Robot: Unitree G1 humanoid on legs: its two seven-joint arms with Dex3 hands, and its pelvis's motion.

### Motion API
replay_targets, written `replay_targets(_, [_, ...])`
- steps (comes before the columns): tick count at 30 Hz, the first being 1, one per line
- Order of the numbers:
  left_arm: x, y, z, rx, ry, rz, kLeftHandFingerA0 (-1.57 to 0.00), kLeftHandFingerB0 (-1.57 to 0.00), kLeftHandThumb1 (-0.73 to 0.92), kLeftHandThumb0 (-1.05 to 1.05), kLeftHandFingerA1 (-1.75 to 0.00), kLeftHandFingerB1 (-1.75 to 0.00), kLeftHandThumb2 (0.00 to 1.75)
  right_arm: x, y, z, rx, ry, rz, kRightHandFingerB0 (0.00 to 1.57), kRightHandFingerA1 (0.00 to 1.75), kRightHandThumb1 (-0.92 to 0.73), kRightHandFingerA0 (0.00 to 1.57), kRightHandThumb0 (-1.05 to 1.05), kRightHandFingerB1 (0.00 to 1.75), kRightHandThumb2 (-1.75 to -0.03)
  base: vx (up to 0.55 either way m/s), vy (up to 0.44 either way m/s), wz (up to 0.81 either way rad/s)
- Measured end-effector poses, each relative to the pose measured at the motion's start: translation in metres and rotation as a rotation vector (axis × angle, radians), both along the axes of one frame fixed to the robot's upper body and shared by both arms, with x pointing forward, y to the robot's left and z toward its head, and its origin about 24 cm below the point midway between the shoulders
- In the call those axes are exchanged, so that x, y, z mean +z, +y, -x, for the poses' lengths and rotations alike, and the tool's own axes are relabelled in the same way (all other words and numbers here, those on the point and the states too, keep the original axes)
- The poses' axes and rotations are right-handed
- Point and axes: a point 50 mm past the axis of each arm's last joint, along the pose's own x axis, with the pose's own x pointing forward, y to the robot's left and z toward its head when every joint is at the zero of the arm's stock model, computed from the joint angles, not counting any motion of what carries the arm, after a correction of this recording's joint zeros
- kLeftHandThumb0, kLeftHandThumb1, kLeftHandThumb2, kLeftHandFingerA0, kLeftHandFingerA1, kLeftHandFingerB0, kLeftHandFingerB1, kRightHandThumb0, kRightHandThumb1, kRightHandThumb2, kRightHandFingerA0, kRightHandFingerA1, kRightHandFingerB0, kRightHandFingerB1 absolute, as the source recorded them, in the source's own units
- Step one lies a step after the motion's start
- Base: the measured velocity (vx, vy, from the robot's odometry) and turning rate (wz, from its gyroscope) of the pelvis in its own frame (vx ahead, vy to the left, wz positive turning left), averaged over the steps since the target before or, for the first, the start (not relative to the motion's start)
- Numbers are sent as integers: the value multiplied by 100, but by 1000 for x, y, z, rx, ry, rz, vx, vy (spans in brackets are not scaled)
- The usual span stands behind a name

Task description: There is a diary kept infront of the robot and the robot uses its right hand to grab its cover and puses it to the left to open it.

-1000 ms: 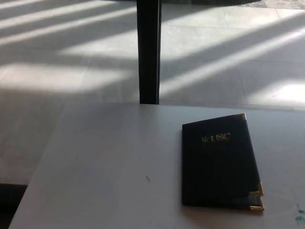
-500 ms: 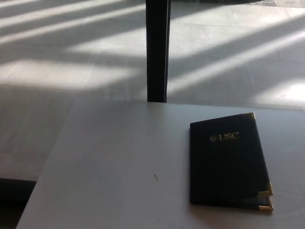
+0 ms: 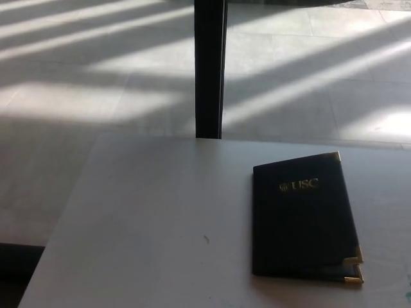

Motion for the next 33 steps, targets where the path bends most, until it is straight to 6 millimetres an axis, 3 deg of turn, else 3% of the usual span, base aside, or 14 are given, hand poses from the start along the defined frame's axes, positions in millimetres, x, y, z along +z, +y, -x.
replay_targets(4, [6,8,-1,64,-30,8,-50,-40,92,-85,-114,-103,103,19,-18,8,-106,-49,16,44,79,-92,59,-82,63,-92,0,0,0])
replay_targets(6, [9,10,-3,91,-51,14,-68,-44,92,-75,-105,-85,139,30,-24,4,-131,-71,28,47,74,-92,68,-83,59,-85,0,0,0])
replay_targets(7, [10,11,-4,102,-62,16,-60,-44,92,-87,-107,-92,102,37,-27,1,-143,-85,37,47,75,-92,65,-85,60,-83,0,0,0])
replay_targets(10, [16,15,-8,117,-84,10,-56,-41,92,-88,-104,-90,102,57,-34,-10,-165,-140,65,47,78,-74,61,-82,67,-121,0,0,0])
replay_targets(11, [18,16,-9,119,-90,7,-54,-39,92,-88,-103,-87,100,62,-36,-13,-170,-157,74,49,76,-92,71,-84,57,-79,0,0,0])
replay_targets(14, [24,19,-15,121,-119,-2,-51,-42,92,-90,-96,-86,100,82,-41,-26,-181,-202,96,55,73,-92,71,-84,57,-76,0,0,0])
replay_targets(15, [26,19,-17,120,-130,-4,-55,-46,92,-91,-97,-86,100,88,-42,-30,-182,-219,104,46,73,-71,51,-85,64,-119,0,0,0])
replay_targets(16, [28,19,-20,115,-141,-8,-56,-45,92,-94,-96,-87,100,94,-42,-33,-179,-239,113,51,69,-92,50,-88,52,-73,0,0,0])
replay_targets(19, [36,19,-31,98,-179,-20,-59,-45,92,-93,-99,-90,98,110,-39,-45,-141,-294,144,57,71,-92,63,-84,53,-72,0,0,0])
replay_targets(21, [41,19,-37,89,-200,-24,-63,-51,92,-92,-99,-92,97,118,-36,-52,-119,-314,162,46,76,-71,58,-80,63,-119,0,0,0])
replay_targets(22, [43,18,-40,84,-210,-28,-58,-48,92,-93,-100,-92,96,122,-34,-55,-102,-317,179,49,74,-92,56,-85,55,-71,0,0,0])
replay_targets(25, [48,17,-47,76,-241,-32,-59,-47,92,-94,-99,-89,97,124,-27,-60,-65,-330,193,43,78,-71,56,-82,64,-118,0,0,0])
replay_targets(26, [48,17,-47,75,-245,-31,-60,-45,92,-93,-99,-87,97,121,-25,-60,-59,-326,186,52,80,-92,65,-84,57,-71,0,0,0])
replay_targets(33, [54,16,-51,76,-288,-34,-57,-43,92,-93,-107,-96,95,106,-12,-62,-31,-306,150,61,81,-85,77,-86,59,-71,0,0,0])
